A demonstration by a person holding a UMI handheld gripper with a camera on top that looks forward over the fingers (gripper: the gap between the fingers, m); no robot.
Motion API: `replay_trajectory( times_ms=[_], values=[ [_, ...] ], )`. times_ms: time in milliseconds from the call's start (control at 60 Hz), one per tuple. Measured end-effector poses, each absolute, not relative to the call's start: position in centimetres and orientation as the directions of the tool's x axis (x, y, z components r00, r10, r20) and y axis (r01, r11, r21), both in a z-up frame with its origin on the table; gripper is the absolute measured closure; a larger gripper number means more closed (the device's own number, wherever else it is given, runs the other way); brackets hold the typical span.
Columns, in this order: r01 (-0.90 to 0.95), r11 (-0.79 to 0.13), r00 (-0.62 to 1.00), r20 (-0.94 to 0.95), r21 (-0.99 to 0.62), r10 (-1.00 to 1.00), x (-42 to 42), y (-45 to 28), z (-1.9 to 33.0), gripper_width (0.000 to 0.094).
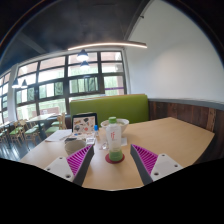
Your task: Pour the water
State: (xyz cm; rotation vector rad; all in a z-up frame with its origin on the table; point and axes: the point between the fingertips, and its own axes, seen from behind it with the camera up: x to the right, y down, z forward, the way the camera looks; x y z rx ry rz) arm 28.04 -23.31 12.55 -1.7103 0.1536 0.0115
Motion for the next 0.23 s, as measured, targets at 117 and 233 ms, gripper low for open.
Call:
replay_trajectory(
  times_ms=[117, 233],
  values=[
    [-0.103, -0.139, 0.991, -0.09, -0.985, -0.099, 28.1, -24.9, 12.1, 0.0116],
    [-0.105, -0.135, 0.99, -0.091, -0.985, -0.105, 28.5, -26.8, 12.1, 0.0115]
  ],
)
